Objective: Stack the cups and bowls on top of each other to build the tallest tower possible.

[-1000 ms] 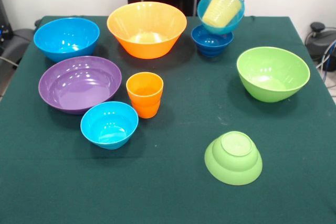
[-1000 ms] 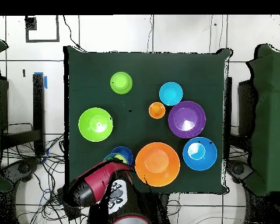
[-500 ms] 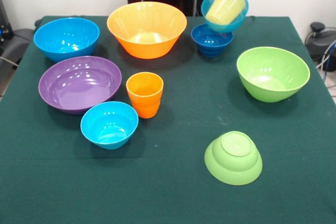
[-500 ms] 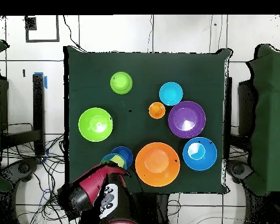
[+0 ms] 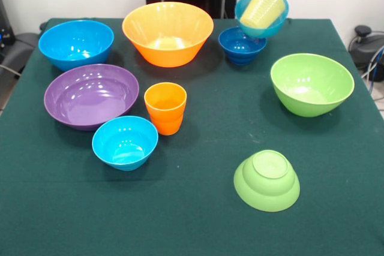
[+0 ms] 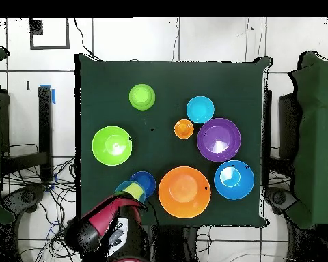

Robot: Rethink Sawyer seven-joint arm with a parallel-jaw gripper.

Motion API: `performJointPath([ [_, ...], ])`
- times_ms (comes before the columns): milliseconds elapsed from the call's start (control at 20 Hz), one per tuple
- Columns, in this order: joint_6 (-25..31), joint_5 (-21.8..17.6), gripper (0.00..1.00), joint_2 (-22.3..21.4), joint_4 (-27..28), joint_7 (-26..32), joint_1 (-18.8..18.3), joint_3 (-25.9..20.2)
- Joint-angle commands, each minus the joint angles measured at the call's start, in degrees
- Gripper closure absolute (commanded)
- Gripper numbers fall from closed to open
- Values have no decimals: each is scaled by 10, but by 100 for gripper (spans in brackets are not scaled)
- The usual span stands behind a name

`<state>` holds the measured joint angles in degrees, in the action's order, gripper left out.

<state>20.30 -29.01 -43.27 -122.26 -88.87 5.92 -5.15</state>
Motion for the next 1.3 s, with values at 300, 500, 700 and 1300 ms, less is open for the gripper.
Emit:
performJointPath([
  [300, -73, 10, 100, 60, -3, -136, 50, 14],
  [500, -81, 9, 100, 67, -2, -142, 56, 18],
  [700, -89, 8, 100, 81, 7, -150, 61, 19],
  [1300, -92, 3, 100, 92, 11, -149, 51, 13],
])
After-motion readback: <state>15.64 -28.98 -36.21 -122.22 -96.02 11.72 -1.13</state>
